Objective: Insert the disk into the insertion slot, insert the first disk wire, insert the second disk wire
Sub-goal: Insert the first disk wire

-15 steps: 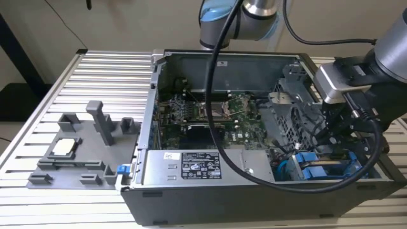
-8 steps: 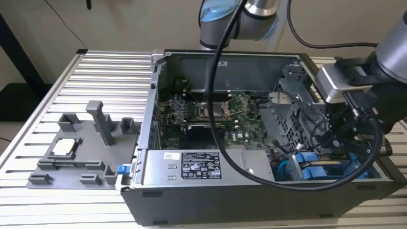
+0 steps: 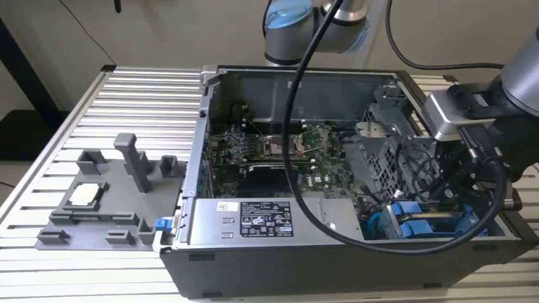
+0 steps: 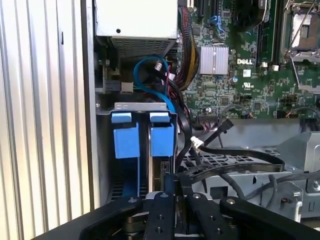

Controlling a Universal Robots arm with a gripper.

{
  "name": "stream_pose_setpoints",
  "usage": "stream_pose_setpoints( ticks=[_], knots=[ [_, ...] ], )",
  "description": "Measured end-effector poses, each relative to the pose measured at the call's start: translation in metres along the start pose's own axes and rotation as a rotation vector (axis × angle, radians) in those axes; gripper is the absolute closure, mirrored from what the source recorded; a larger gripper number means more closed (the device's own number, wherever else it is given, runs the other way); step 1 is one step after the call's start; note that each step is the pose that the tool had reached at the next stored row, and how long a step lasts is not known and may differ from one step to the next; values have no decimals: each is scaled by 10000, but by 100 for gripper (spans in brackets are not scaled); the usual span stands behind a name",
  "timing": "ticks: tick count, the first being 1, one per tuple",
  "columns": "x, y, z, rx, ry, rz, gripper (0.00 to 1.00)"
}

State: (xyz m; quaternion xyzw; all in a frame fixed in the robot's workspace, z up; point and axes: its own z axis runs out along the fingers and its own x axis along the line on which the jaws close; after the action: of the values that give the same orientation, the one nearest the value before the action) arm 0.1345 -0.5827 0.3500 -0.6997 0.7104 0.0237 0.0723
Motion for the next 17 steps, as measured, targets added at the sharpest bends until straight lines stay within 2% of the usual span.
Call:
stream_pose_setpoints(
  ticks=[5, 8, 11, 17],
  knots=[
    [3, -6, 22, 31, 90, 221, 84],
    [5, -38, 35, 37, 94, 258, 84],
    [6, -39, 45, 45, 118, 318, 84],
    [10, -39, 66, 71, 221, 486, 84]
  ],
)
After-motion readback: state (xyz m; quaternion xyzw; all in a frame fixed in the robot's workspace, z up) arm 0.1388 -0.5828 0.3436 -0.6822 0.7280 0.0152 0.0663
